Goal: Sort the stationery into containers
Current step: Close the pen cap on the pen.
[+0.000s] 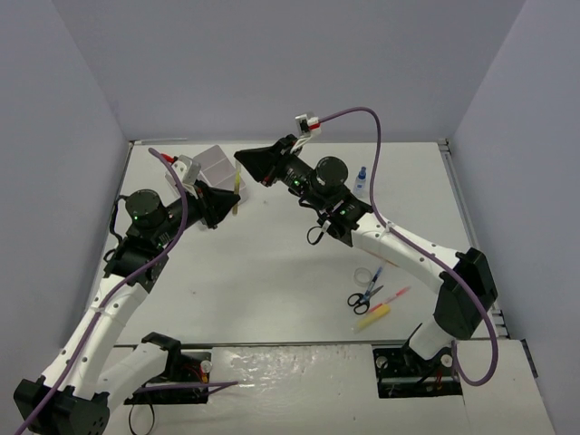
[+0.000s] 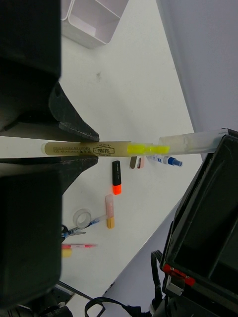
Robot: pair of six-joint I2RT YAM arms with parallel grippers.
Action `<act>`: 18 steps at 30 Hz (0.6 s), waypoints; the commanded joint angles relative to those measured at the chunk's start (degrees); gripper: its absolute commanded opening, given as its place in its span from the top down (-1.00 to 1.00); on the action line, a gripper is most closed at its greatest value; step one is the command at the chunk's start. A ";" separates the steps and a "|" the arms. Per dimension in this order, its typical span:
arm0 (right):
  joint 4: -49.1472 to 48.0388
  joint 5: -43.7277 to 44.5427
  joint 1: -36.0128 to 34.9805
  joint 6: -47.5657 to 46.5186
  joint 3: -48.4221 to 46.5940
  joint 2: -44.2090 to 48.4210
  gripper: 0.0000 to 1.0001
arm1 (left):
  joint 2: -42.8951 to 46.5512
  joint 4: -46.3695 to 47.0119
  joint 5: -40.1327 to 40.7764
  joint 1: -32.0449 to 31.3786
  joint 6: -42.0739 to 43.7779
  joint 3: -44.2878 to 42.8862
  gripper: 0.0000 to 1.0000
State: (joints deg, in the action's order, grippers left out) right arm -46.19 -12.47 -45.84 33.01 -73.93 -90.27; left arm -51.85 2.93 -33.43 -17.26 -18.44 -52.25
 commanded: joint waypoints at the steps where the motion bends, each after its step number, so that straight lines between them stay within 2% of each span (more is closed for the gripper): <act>1: -5.31 -0.13 -0.31 -0.26 -1.91 0.66 1.00 | 1.47 5.60 -0.19 -0.15 1.02 -2.33 1.00; 11: -5.30 -1.17 -0.39 0.28 -1.77 0.45 1.00 | 1.23 5.88 0.88 0.05 0.76 -2.34 1.00; 18: -10.12 -5.05 -0.41 7.52 2.36 -2.07 1.00 | 1.28 8.93 3.02 0.78 1.86 -2.48 1.00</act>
State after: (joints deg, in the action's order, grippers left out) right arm -47.96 -13.75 -45.83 35.23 -73.38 -91.05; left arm -51.83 3.73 -32.12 -17.14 -18.18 -52.25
